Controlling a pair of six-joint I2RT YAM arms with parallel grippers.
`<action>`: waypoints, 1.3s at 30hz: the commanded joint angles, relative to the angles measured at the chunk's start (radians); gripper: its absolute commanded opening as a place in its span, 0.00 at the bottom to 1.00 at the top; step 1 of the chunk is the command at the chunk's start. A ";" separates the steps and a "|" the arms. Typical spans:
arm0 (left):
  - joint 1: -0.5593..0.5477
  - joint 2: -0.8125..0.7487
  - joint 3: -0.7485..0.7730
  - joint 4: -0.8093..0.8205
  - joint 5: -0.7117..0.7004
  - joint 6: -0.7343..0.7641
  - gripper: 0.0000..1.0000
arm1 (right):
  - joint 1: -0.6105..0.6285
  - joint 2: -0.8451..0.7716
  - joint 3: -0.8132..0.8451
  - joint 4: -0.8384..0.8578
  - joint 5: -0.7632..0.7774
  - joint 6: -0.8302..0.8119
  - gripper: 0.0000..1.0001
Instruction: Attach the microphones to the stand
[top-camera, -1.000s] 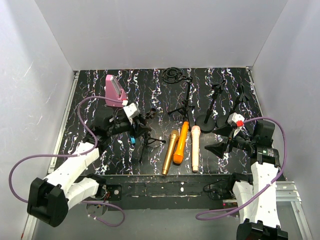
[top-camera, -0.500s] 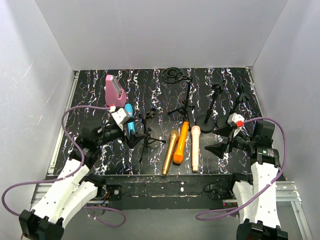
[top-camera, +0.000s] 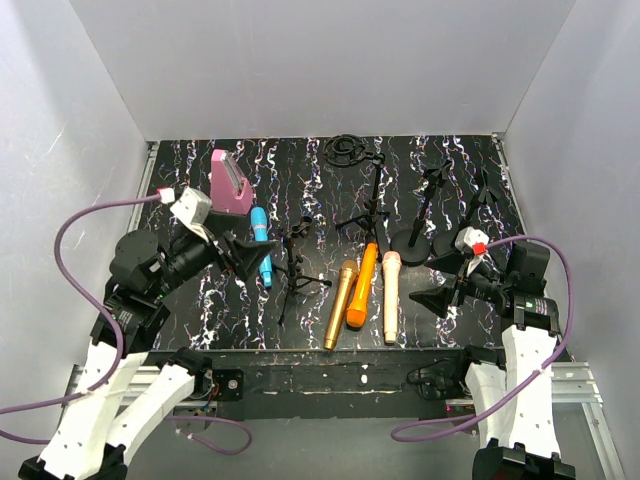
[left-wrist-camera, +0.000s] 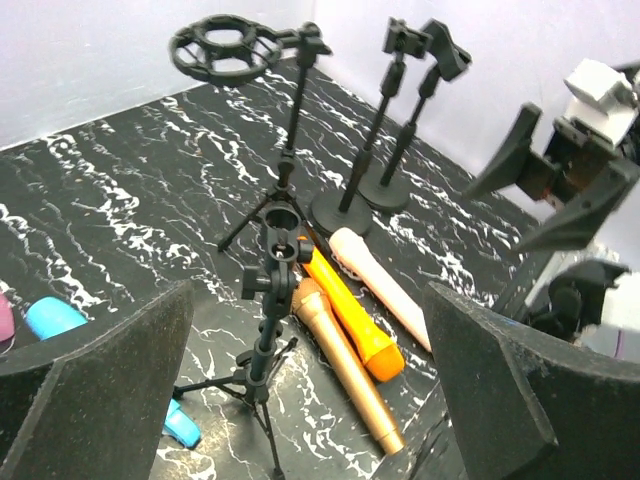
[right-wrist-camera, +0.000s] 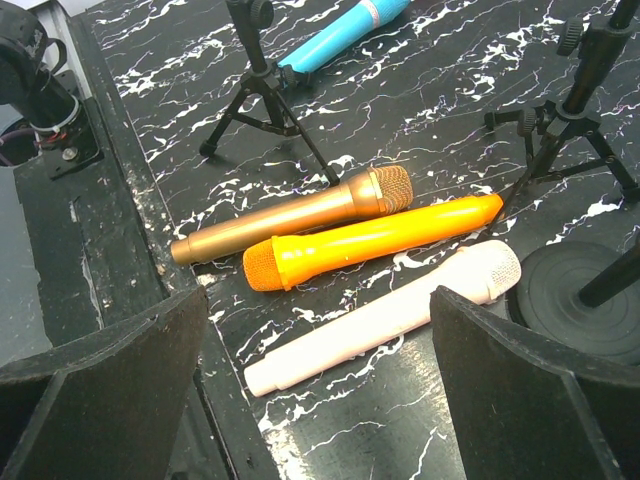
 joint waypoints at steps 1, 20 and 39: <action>0.001 0.048 0.096 -0.076 -0.180 -0.113 0.98 | -0.005 -0.004 -0.007 0.000 -0.009 -0.023 0.98; 0.342 0.501 0.239 0.007 -0.137 -0.462 0.98 | -0.005 -0.010 -0.009 -0.005 0.005 -0.029 0.98; 0.389 0.836 0.149 -0.107 -0.268 -0.453 0.98 | -0.004 -0.011 -0.010 -0.002 0.006 -0.031 0.98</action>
